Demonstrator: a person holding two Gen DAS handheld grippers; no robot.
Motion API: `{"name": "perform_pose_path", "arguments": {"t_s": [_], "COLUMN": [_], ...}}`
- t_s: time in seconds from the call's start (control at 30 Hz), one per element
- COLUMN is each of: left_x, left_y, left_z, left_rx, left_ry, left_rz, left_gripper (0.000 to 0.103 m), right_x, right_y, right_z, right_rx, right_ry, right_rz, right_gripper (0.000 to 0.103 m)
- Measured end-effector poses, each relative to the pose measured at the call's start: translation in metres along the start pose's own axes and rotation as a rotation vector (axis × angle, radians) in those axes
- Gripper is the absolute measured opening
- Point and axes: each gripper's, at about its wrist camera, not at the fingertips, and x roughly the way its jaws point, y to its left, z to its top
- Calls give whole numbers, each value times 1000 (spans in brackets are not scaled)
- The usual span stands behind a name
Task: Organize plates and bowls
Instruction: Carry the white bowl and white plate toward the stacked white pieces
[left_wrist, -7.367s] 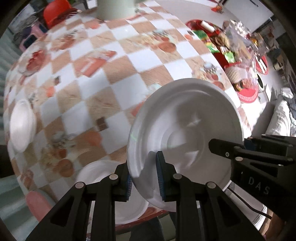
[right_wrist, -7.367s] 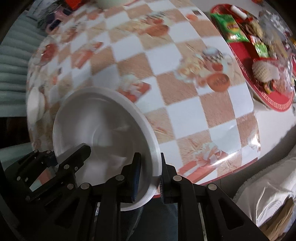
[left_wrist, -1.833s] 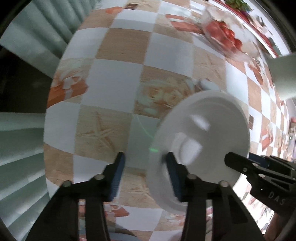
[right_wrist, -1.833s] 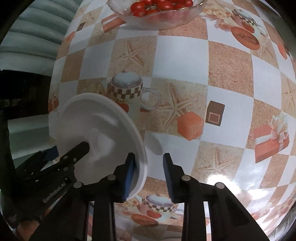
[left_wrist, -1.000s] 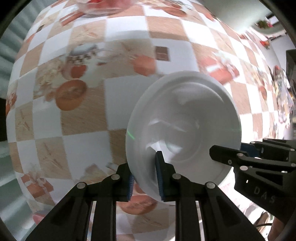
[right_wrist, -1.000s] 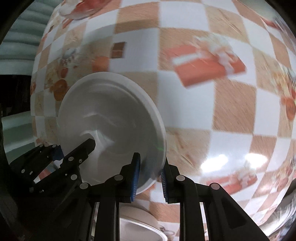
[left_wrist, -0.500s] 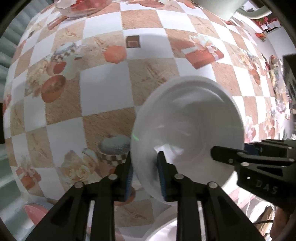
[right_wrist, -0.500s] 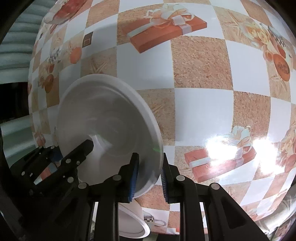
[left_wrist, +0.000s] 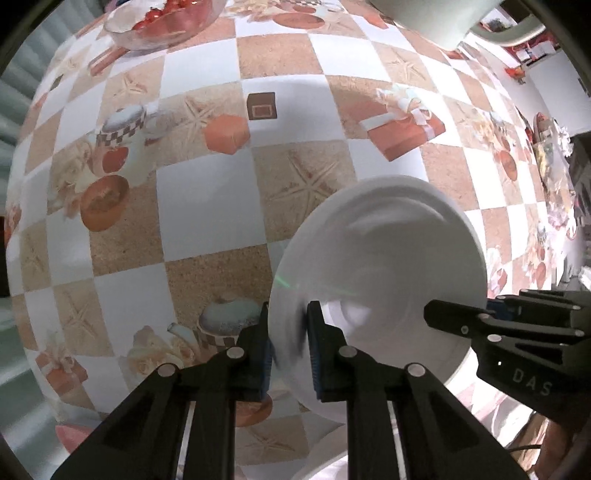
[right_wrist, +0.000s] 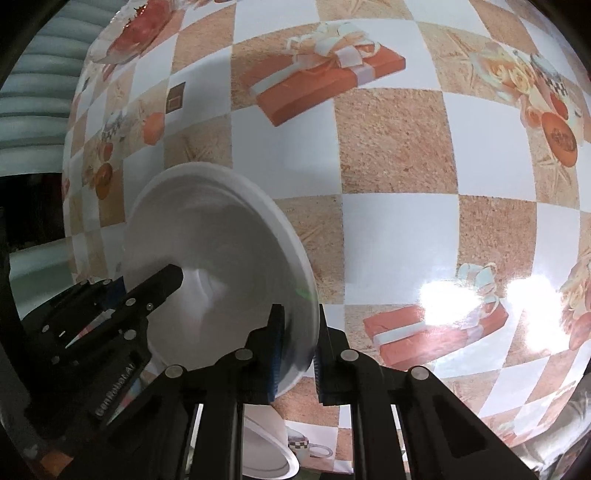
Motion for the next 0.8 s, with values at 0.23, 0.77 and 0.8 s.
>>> {"name": "perform_pose_path", "arguments": {"t_s": [0.23,0.77,0.8], "left_x": [-35,-139,-142], "left_y": [-32,45,46], "left_z": [16,-15,-20], "left_rx": [2,10,11], "left_ry": [-62,-222,-223], "left_rz": [22,29,28], "left_gripper": [18,18,18], "right_x": [-28,-121,-125], "right_y": [15,49,51], "right_z": [-5,-46,-52], "right_rx": [-19,-84,-85], "right_ry": [-48,-209,-214], "right_rz": [4,-30,-31], "right_gripper": [15,15,15]}}
